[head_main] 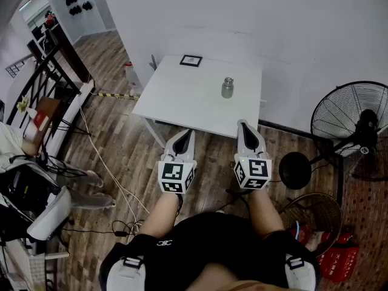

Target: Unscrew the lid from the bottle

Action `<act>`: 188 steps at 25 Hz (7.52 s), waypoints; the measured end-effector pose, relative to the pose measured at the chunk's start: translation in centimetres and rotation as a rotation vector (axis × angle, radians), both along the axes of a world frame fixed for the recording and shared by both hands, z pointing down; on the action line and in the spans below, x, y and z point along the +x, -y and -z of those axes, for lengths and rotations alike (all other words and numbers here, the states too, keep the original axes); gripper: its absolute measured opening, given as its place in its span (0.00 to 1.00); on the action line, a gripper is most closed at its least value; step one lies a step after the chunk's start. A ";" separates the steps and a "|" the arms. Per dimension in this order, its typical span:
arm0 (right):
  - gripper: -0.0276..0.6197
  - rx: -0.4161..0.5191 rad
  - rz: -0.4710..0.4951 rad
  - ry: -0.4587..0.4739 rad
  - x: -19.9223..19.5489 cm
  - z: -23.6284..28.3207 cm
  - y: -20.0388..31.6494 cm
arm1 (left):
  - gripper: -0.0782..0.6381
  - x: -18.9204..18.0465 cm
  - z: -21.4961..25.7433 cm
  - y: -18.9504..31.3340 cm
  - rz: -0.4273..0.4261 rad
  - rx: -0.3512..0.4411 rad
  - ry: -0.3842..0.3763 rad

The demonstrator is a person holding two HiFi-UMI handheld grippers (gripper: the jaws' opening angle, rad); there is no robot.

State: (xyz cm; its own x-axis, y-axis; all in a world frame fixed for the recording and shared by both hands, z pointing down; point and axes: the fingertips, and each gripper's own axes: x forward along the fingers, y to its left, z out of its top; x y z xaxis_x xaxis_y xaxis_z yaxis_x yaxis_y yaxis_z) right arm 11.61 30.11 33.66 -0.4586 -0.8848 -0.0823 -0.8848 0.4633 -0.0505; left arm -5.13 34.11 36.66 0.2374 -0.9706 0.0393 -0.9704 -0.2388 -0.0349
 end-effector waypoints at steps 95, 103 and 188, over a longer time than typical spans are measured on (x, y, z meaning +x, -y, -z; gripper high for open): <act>0.44 -0.421 0.022 -0.229 -6.5 -22.5 39.5 | 0.63 6.3 -24.1 42.2 -0.804 -0.363 -0.009; 0.43 -0.504 0.023 -0.259 -6.8 -24.6 40.5 | 0.64 9.6 -26.8 42.8 -0.891 -0.397 0.067; 0.42 -0.393 0.009 -0.273 -7.3 -24.5 40.7 | 0.59 9.8 -27.8 43.3 -0.958 -0.364 0.119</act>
State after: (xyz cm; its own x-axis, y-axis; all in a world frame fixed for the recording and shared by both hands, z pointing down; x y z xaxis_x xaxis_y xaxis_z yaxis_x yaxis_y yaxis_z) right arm 4.27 -10.64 58.21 -0.4246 -0.8207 0.3823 -0.8861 0.4634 0.0107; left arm 4.66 -9.23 64.50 0.8802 -0.3012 0.3667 -0.3629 -0.9252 0.1113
